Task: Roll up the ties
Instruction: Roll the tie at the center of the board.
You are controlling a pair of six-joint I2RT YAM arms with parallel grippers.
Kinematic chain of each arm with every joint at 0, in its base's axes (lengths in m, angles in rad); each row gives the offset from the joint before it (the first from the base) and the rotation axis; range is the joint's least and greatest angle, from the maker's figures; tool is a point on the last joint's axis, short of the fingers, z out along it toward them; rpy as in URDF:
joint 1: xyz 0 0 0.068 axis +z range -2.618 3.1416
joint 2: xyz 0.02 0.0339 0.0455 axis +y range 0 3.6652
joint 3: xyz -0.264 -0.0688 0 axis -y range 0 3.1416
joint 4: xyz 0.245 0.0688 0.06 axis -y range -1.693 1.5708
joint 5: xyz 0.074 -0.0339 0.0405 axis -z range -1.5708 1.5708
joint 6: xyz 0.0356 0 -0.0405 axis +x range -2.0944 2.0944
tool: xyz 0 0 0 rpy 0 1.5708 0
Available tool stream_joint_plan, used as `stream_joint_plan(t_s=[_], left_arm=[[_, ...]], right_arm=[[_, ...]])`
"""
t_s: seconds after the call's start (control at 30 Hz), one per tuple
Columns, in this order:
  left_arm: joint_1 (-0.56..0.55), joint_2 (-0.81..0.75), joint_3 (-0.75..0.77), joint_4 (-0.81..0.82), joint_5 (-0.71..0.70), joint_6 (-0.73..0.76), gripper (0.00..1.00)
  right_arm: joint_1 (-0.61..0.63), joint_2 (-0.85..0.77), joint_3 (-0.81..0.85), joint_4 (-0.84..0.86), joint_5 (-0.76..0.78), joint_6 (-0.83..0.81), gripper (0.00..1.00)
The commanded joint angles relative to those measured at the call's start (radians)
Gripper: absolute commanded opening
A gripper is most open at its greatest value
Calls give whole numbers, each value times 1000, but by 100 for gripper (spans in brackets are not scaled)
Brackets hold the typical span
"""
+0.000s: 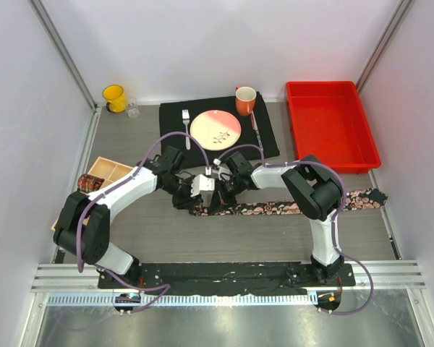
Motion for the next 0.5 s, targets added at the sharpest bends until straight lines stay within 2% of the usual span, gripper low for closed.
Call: stream_joint_plan(t_s=[0.0,0.2,0.27,0.4,0.47], left_arm=[[-40,49,56,42,-21,-48,40],[-111,152,95,86,-121,-77,39],[-114,188,119,88,-154,-103,40],[-114,207,131,78,-179,-100,39],[-114,201,115,89,-173,-94,40]], right_arm=[[3,7,22,24,46,-19,1],[-1,-28,18,34,15,0,2],[-9,-55,10,33,3,-2,7],[-24,-117,-11,-5,-17,-22,25],[-30,-152,-36,-15,-30,-28,30]])
